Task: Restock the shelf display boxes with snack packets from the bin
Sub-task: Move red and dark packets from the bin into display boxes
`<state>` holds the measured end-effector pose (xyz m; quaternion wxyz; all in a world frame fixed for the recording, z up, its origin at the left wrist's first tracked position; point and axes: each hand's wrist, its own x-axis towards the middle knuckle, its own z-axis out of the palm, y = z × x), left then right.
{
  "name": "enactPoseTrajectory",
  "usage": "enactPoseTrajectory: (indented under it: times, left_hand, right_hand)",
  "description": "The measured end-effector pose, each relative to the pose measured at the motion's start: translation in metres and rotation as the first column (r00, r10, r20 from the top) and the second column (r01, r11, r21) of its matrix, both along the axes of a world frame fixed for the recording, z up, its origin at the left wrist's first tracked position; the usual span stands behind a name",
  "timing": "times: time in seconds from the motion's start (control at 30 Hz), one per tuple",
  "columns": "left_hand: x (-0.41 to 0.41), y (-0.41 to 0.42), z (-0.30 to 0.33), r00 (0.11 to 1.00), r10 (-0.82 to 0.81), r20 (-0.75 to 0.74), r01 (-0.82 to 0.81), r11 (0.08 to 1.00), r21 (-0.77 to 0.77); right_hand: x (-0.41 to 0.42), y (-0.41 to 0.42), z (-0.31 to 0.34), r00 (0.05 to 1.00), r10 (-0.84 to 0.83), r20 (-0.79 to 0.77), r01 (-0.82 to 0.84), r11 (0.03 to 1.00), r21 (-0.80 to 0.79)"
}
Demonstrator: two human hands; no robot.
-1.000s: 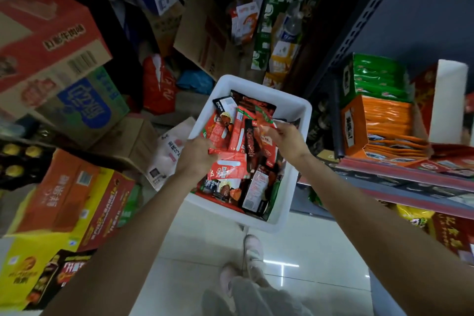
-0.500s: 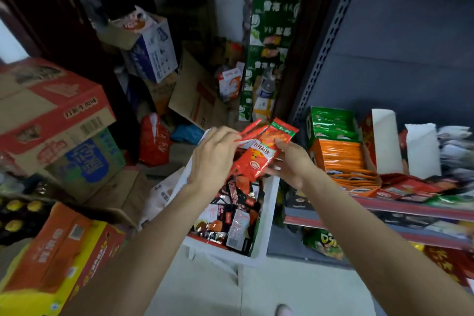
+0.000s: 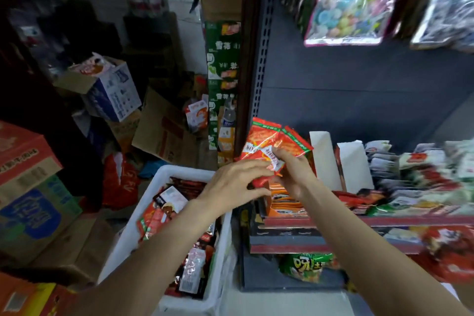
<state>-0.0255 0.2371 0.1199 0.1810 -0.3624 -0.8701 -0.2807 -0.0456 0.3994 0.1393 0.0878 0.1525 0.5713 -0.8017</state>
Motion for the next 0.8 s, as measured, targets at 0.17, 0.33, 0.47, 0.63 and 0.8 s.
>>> enactPoseTrajectory:
  times: [0.17,0.33,0.47,0.63,0.8]
  left_hand:
    - [-0.015,0.038,0.019,0.843,0.135,0.521,-0.418,0.774,0.476]
    - [-0.038,0.073,0.026,0.599,-0.024,0.801,-0.467,0.801,0.374]
    - [-0.045,0.097,0.027,0.606,-0.043,0.794,-0.383,0.859,0.339]
    - [-0.052,0.124,0.032,0.686,-0.038,0.726,-0.421,0.794,0.439]
    - [-0.058,0.151,0.029,0.663,0.036,0.748,-0.427,0.839,0.338]
  right_hand:
    - [-0.013,0.045,0.002,1.0,0.01,0.007,-0.01,1.0,-0.005]
    - [-0.022,0.078,0.001,0.993,0.102,-0.063,-0.105,0.993,-0.052]
    - [-0.03,0.106,-0.002,0.972,0.199,-0.127,-0.209,0.976,-0.066]
    - [-0.043,0.138,-0.007,0.961,0.252,-0.118,-0.271,0.943,-0.192]
    - [-0.057,0.152,-0.014,0.983,0.161,-0.085,-0.179,0.933,-0.313]
